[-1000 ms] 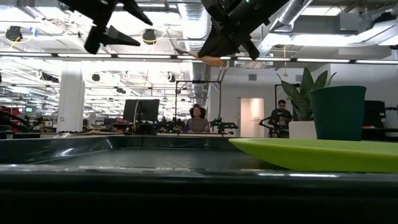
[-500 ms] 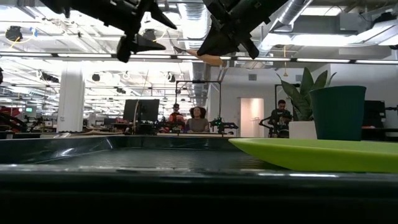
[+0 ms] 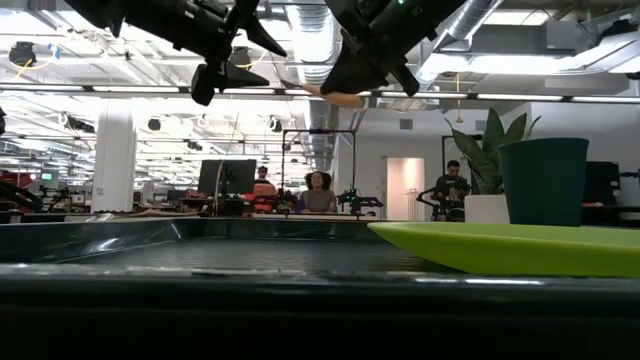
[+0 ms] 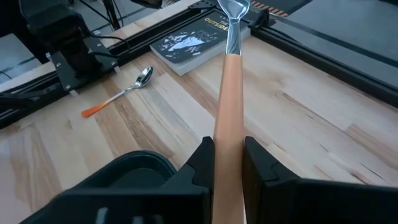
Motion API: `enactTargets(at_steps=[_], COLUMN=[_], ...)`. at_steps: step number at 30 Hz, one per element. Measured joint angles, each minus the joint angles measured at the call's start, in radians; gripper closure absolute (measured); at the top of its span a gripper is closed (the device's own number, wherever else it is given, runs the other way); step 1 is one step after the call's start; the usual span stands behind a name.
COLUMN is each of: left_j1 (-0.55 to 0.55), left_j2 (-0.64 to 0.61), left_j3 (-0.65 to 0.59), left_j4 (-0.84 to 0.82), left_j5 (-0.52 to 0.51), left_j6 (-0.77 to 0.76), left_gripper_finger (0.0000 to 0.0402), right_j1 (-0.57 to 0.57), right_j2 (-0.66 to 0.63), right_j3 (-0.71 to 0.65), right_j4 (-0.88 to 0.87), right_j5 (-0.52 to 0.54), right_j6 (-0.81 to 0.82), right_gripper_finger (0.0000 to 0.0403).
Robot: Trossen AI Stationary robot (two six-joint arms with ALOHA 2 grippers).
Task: Pick and place plate/cup/fork/spoon on tray
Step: Put the light orange fork on the black serving tray to the left of the light green plate
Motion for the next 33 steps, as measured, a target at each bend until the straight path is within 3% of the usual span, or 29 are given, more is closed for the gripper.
enactTargets(at_steps=[19, 33], left_j1=[0.004, 0.019], left_j2=[0.003, 0.003], left_j3=[0.001, 0.001], left_j4=[-0.052, -0.060], left_j5=[0.028, 0.045], left_j6=[-0.044, -0.051], left_gripper_finger=[0.0166, 0.0282], right_j1=[0.013, 0.026], right_j2=[0.000, 0.000], right_j3=[0.000, 0.000], right_j4=[-0.002, -0.001], right_j5=[0.000, 0.000], right_j6=[-0.009, -0.008], right_gripper_finger=[0.0356, 0.0356])
